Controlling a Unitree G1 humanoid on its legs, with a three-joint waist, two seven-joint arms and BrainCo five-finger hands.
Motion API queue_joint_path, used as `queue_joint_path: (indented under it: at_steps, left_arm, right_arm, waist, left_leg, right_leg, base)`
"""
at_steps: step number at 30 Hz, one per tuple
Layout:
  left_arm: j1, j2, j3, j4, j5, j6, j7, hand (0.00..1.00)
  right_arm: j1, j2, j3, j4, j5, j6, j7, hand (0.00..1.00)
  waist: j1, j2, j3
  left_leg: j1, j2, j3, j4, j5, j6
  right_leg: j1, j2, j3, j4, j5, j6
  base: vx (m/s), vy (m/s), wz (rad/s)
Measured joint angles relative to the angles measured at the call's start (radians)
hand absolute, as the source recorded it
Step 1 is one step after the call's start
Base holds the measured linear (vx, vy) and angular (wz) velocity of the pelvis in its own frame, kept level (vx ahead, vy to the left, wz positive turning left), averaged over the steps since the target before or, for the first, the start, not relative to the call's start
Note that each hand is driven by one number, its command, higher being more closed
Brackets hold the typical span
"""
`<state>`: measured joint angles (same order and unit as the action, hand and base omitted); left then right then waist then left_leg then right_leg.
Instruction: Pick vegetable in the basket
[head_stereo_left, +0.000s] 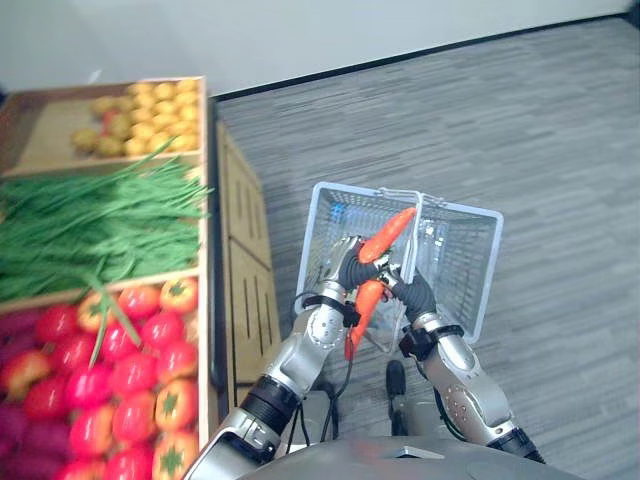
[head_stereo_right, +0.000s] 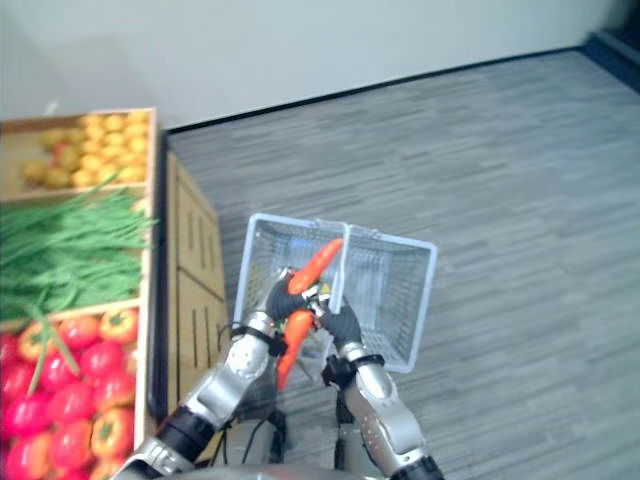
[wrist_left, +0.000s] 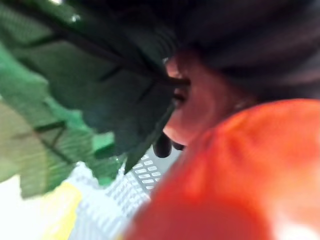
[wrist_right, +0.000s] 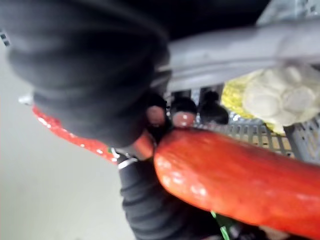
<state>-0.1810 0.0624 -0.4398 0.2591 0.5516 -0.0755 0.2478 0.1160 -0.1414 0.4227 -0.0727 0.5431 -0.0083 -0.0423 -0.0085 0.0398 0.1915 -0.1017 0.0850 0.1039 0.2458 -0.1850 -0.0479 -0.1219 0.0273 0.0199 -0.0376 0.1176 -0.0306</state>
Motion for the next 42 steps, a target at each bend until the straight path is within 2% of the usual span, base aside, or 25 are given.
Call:
queue_joint_path:
  at_steps: [2,5,7,9,10,13,21,27,32,35,36,38,40,42]
  left_arm:
    - [-0.018,0.01,-0.012,0.002,0.0,0.006,0.0,1.0]
    - [-0.068,0.029,-0.035,0.007,0.0,0.013,0.002,1.0]
    - [-0.132,0.041,-0.049,0.055,0.009,0.015,0.001,1.0]
    - [-0.163,0.042,-0.076,0.094,0.013,0.018,-0.001,1.0]
    - [-0.164,0.039,-0.093,0.113,0.017,0.019,-0.001,0.0]
    - [-0.155,0.038,-0.11,0.16,0.029,0.023,-0.003,0.0]
    - [-0.154,0.034,-0.098,0.198,0.03,0.029,-0.002,0.0]
    - [-0.138,0.033,-0.054,0.198,0.029,0.029,-0.002,0.0]
    - [-0.113,0.071,-0.003,0.159,0.005,0.027,-0.001,0.0]
    - [-0.055,0.133,0.012,0.03,-0.072,0.006,-0.008,0.0]
    - [-0.034,0.157,0.013,-0.022,-0.115,-0.014,-0.018,0.0]
    - [-0.009,0.166,0.015,-0.078,-0.154,-0.029,-0.027,0.0]
    - [0.028,0.175,0.031,-0.13,-0.255,-0.067,-0.053,0.0]
    - [0.041,0.17,0.04,-0.14,-0.301,-0.071,-0.058,0.0]
  right_arm:
    - [0.006,-0.014,0.0,-0.021,0.038,0.0,0.001,1.0]
    - [0.015,-0.055,0.001,-0.072,0.116,-0.004,0.009,1.0]
    - [0.031,-0.089,0.007,-0.112,0.164,-0.011,0.05,1.0]
    - [0.039,-0.099,0.055,-0.148,0.192,-0.009,0.098,1.0]
    - [0.041,-0.096,0.083,-0.155,0.203,-0.007,0.127,1.0]
    - [0.085,-0.103,0.068,-0.155,0.236,0.005,0.162,1.0]
    - [0.164,-0.104,0.046,-0.144,0.31,0.04,0.196,1.0]
    - [0.228,-0.077,-0.104,-0.047,0.266,0.048,0.19,1.0]
    - [0.232,-0.045,-0.284,0.117,0.179,0.051,0.124,1.0]
    - [0.23,-0.008,-0.434,0.223,0.125,0.051,0.065,1.0]
    - [0.225,0.011,-0.516,0.271,0.09,0.051,0.031,1.0]
    - [0.224,0.019,-0.586,0.305,0.06,0.051,0.006,1.0]
    - [0.199,0.025,-0.662,0.377,0.009,0.05,-0.033,1.0]
    - [0.187,0.029,-0.693,0.422,-0.022,0.05,-0.053,1.0]
  waist:
    - [-0.002,-0.01,0.003]
    - [-0.006,-0.011,0.003]
    - [-0.004,-0.021,-0.002]
    - [-0.003,-0.034,-0.004]
    - [-0.005,-0.045,-0.007]
    - [0.0,-0.063,-0.015]
    - [-0.002,-0.077,-0.022]
    - [-0.013,-0.079,-0.029]
    - [-0.04,-0.075,-0.043]
    - [-0.054,-0.057,-0.061]
    - [-0.054,-0.048,-0.067]
    - [-0.053,-0.037,-0.074]
    - [-0.059,-0.028,-0.079]
    - [-0.06,-0.026,-0.081]
  left_leg:
    - [0.033,-0.013,0.021,-0.042,0.022,0.003]
    - [0.054,-0.03,0.024,-0.075,0.035,0.008]
    - [0.051,-0.048,0.023,-0.103,0.045,0.018]
    - [0.049,-0.059,0.024,-0.12,0.049,0.025]
    - [0.05,-0.065,0.024,-0.127,0.052,0.029]
    - [0.064,-0.072,0.027,-0.137,0.054,0.033]
    - [0.088,-0.073,0.025,-0.159,0.06,0.041]
    - [0.103,-0.075,0.014,-0.162,0.065,0.046]
    - [0.12,-0.083,-0.005,-0.196,0.087,0.047]
    - [0.124,-0.083,-0.009,-0.209,0.092,0.046]
    - [0.124,-0.083,-0.014,-0.21,0.093,0.046]
    - [0.123,-0.083,-0.015,-0.21,0.093,0.046]
    - [0.128,-0.083,-0.024,-0.213,0.096,0.045]
    - [0.137,-0.082,-0.033,-0.221,0.1,0.042]
  right_leg:
    - [-0.029,-0.009,0.022,0.062,-0.024,0.01]
    - [-0.042,-0.025,0.026,0.101,-0.042,0.021]
    - [-0.043,-0.044,0.02,0.077,-0.042,0.022]
    - [-0.029,-0.056,0.022,0.027,-0.027,0.041]
    - [-0.016,-0.062,0.023,-0.001,-0.018,0.049]
    - [0.014,-0.068,0.026,-0.047,0.006,0.052]
    - [0.03,-0.068,0.022,-0.059,0.013,0.055]
    - [0.051,-0.072,0.005,-0.065,0.015,0.058]
    - [0.059,-0.081,-0.017,-0.065,0.014,0.061]
    - [0.06,-0.082,-0.027,-0.065,0.012,0.063]
    - [0.061,-0.083,-0.032,-0.065,0.011,0.064]
    - [0.061,-0.083,-0.033,-0.065,0.011,0.064]
    - [0.069,-0.084,-0.049,-0.065,0.01,0.065]
    - [0.078,-0.084,-0.06,-0.065,0.007,0.066]
  base:
    - [0.16,0.12,-0.25]
    - [0.13,0.13,-0.01]
    - [0.06,0.128,0.14]
    - [0.03,0.088,0.05]
    - [0.02,0.077,0.02]
    - [0.0,0.039,0.0]
    - [-0.03,0.001,-0.01]
    - [-0.03,0.006,0.07]
    - [-0.01,0.007,0.12]
    - [0.0,0.006,0.07]
    - [0.0,0.008,0.06]
    - [0.0,0.004,0.06]
    - [-0.01,-0.003,0.1]
    - [-0.02,-0.014,0.13]
